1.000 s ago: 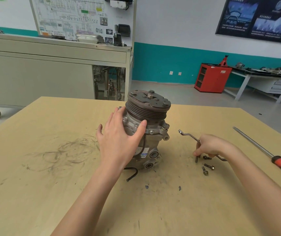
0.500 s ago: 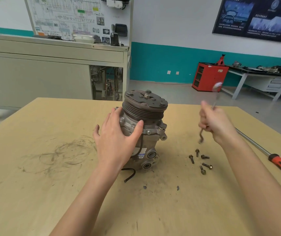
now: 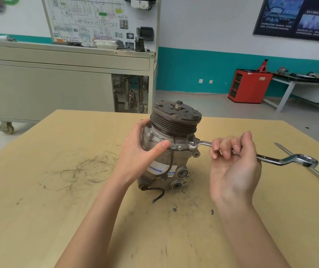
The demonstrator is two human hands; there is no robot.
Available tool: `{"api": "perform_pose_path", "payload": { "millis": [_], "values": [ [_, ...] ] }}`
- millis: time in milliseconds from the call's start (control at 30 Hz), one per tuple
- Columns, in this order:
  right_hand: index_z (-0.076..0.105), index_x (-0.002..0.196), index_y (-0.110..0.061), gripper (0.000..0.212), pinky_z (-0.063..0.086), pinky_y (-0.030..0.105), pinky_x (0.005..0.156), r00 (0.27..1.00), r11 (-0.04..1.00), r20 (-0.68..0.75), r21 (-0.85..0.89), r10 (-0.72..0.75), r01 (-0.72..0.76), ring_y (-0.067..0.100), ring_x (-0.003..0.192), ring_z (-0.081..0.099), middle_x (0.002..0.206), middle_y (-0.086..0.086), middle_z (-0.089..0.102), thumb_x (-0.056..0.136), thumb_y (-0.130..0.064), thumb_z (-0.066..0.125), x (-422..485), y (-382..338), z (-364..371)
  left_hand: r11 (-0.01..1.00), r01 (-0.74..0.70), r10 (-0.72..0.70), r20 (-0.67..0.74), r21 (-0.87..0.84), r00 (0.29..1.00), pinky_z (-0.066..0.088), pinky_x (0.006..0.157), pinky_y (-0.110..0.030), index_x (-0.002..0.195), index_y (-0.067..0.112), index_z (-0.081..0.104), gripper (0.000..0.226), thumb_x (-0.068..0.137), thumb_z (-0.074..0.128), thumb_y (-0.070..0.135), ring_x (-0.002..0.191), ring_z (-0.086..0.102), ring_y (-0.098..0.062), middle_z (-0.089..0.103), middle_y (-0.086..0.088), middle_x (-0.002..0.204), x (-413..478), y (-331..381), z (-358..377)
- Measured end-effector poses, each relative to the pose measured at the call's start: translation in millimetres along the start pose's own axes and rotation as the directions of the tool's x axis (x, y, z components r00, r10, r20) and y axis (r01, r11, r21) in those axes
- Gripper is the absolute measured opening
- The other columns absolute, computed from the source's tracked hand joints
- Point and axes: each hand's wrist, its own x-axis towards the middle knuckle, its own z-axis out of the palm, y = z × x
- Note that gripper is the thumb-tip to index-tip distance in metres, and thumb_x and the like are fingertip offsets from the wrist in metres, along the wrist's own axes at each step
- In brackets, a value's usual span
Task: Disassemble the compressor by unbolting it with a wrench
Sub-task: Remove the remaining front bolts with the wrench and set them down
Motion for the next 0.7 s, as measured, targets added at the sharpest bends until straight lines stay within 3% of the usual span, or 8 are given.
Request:
{"api": "perform_pose_path", "payload": {
  "millis": [67,333,467,600,700],
  "values": [
    [0.038,0.05,-0.019,0.053,0.037,0.021,0.048,1.0,0.999,0.002,0.021,-0.024,0.024,0.016,0.051,0.042,0.049,-0.003,0.03,0.103,-0.02,0.035,-1.2,2.7,-0.8,1.0,0.008,-0.008,-0.002,-0.017,1.0,0.046,0.102,-0.047,0.132,0.04,0.042,0.08,0.061,0.062,0.071,0.121,0.053,-0.011,0.056,0.015,0.13,0.6,-0.5,0.9],
    [0.032,0.058,-0.015,0.046,0.04,0.022,0.049,0.994,0.996,-0.09,-0.079,-0.057,0.05,0.016,0.052,0.045,0.048,-0.004,0.03,0.104,-0.018,0.036,4.8,6.1,1.5,1.0,0.009,-0.009,-0.015,0.001,1.0,0.047,0.1,-0.047,0.125,0.043,0.043,0.074,0.06,0.063,0.073,0.118,0.056,-0.013,0.058,0.015,0.125,3.1,-4.5,1.8],
    [0.033,0.059,-0.015,0.045,0.046,0.024,0.054,0.992,0.998,-0.109,-0.021,-0.068,0.066,0.018,0.056,0.048,0.05,-0.003,0.03,0.104,-0.02,0.034,-0.2,12.6,-2.3,1.0,0.006,-0.006,-0.029,0.022,1.0,0.047,0.099,-0.049,0.123,0.044,0.041,0.075,0.059,0.065,0.075,0.116,0.057,-0.016,0.059,0.013,0.124,4.4,-5.6,3.3],
    [0.037,0.05,-0.017,0.053,0.038,0.02,0.045,0.993,0.994,-0.097,0.098,0.065,-0.056,0.017,0.048,0.045,0.048,-0.003,0.029,0.103,-0.022,0.035,17.1,10.6,-12.7,0.999,0.011,-0.009,-0.059,0.037,0.998,0.049,0.097,-0.047,0.116,0.049,0.04,0.07,0.057,0.067,0.075,0.113,0.059,-0.015,0.06,0.013,0.121,5.5,-5.8,6.5],
    [0.037,0.045,-0.019,0.055,0.024,0.019,0.033,0.961,0.946,-0.056,0.199,0.272,-0.257,0.012,0.038,0.034,0.045,-0.005,0.025,0.1,-0.021,0.035,49.8,10.3,-15.4,1.0,0.008,-0.005,-0.084,0.029,0.996,0.05,0.095,-0.046,0.115,0.047,0.041,0.068,0.059,0.067,0.075,0.109,0.061,-0.013,0.062,0.013,0.118,5.3,-6.0,8.0]
  ]
}}
